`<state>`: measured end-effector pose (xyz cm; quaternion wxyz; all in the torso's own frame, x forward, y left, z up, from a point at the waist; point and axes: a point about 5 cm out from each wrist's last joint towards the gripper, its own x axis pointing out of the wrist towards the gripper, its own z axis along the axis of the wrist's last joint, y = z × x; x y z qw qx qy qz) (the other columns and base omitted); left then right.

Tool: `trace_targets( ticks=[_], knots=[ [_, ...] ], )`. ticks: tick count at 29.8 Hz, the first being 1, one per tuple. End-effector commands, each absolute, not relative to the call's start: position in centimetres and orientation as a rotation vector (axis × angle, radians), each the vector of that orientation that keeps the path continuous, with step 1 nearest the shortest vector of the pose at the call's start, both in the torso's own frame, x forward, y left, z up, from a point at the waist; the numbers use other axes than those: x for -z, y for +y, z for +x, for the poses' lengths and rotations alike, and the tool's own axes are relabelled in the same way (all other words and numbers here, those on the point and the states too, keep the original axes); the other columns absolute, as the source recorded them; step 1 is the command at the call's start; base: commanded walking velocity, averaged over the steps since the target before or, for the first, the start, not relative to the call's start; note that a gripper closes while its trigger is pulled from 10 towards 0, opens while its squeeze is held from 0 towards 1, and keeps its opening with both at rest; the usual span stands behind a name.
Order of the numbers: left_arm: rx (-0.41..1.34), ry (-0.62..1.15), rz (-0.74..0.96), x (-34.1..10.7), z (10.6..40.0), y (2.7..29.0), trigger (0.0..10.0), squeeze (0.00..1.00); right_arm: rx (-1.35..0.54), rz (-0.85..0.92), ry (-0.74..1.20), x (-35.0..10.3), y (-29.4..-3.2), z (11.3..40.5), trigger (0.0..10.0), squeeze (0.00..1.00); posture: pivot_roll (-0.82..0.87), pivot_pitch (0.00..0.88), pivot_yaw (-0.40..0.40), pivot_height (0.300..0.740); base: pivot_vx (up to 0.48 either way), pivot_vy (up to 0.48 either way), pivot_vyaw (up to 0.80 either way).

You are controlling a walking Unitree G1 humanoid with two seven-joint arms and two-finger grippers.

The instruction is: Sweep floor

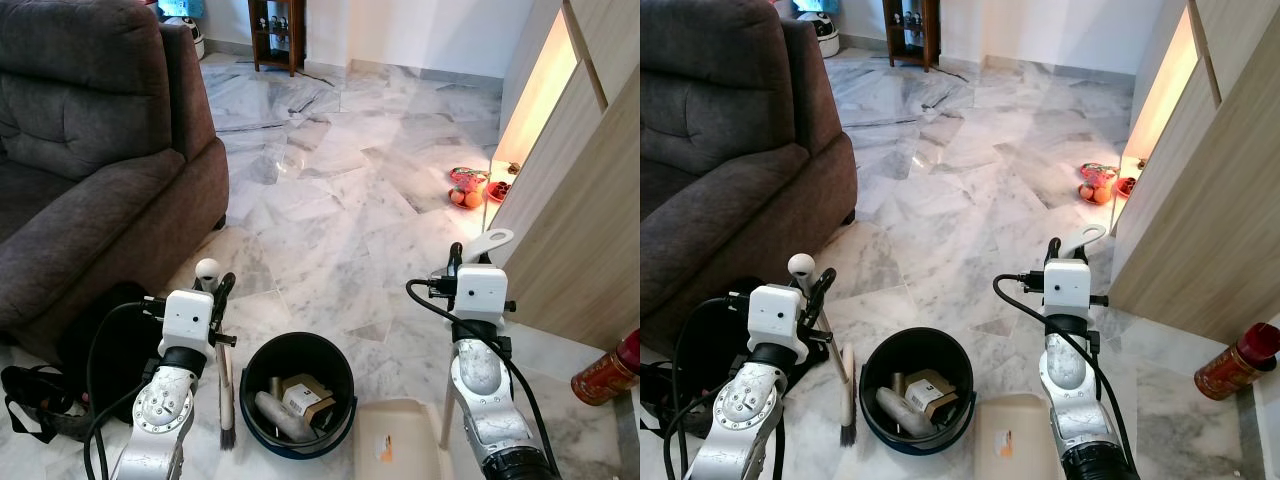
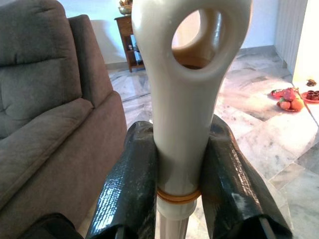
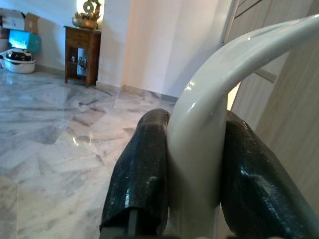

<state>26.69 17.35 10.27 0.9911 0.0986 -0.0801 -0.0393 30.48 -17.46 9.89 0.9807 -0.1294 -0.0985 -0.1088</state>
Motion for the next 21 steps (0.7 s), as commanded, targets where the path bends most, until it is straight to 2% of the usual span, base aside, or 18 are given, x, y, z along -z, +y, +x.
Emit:
trace_targets(
  ticks=[1, 21],
  knots=[
    [0.092, -0.197, 0.202, -11.1, 26.6, 17.1, 10.0, 0.00, 0.209, -0.278, -0.247, -10.8, -17.5, 30.8, 10.0, 0.00, 0.15, 0.040, 0.007, 0.740, 0.000, 0.000, 0.00],
    [0.084, -0.155, 0.202, -10.1, 26.2, 17.0, 10.0, 0.00, 0.200, -0.147, -0.213, -10.6, -17.8, 31.1, 10.0, 0.00, 0.13, 0.055, -0.007, 0.740, 0.000, 0.000, 0.00]
  ],
)
